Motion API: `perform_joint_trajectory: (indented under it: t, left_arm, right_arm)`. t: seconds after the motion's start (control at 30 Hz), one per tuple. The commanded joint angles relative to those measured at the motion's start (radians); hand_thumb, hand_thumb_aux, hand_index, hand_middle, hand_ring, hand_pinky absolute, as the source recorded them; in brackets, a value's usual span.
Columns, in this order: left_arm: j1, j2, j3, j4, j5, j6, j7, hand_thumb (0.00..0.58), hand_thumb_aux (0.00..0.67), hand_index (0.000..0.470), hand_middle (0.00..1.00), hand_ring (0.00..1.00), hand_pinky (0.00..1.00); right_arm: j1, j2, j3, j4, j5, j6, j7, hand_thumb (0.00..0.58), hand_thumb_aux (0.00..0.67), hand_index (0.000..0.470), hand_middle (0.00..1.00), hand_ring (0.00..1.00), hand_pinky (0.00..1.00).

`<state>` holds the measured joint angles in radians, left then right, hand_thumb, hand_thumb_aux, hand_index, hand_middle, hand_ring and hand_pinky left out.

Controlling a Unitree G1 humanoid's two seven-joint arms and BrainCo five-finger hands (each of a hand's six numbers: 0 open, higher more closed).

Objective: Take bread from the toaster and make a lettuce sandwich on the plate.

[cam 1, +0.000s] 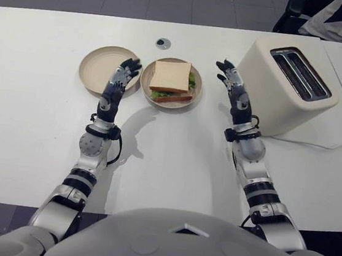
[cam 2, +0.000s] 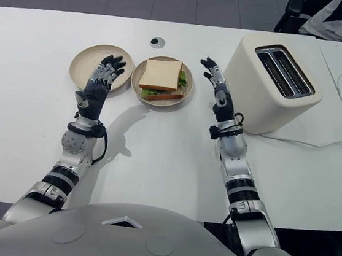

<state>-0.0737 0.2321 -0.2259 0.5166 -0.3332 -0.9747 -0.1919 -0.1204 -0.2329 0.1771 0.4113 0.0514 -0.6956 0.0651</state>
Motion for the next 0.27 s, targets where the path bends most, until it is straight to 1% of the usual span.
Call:
perform_joint_trajectory:
  t: [0.03,0.1,0.13,0.23,0.27]
  left_arm:
    - [0.009,-0.056,0.067,0.033,0.090,0.059,0.055,0.000,0.000,0.000,0.00,0.00,0.00]
    - [0.007,-0.078,0.101,0.040,0.147,0.087,0.098,0.000,0.000,0.000,0.00,0.00,0.00]
    - [0.007,-0.091,0.115,0.042,0.178,0.099,0.123,0.000,0.000,0.000,0.00,0.00,0.00]
    - [0.056,-0.122,0.090,0.002,0.275,0.080,0.122,0.000,0.000,0.000,0.00,0.00,0.00]
    - [0.074,-0.132,0.078,-0.014,0.300,0.065,0.114,0.000,0.000,0.000,0.00,0.00,0.00]
  right_arm:
    - [0.034,0.045,-0.032,0.005,-0.018,-0.011,-0.012,0.000,0.000,0.000,0.00,0.00,0.00]
    - [0.047,0.068,-0.057,-0.009,-0.034,-0.031,-0.040,0.000,0.000,0.000,0.00,0.00,0.00]
    - [0.051,0.076,-0.074,-0.010,-0.074,-0.044,-0.076,0.000,0.000,0.000,0.00,0.00,0.00]
    - [0.071,0.077,-0.111,-0.009,-0.328,-0.134,-0.260,0.000,0.000,0.000,0.00,0.00,0.00]
    - [0.075,0.079,-0.117,0.000,-0.385,-0.158,-0.307,0.000,0.000,0.000,0.00,0.00,0.00]
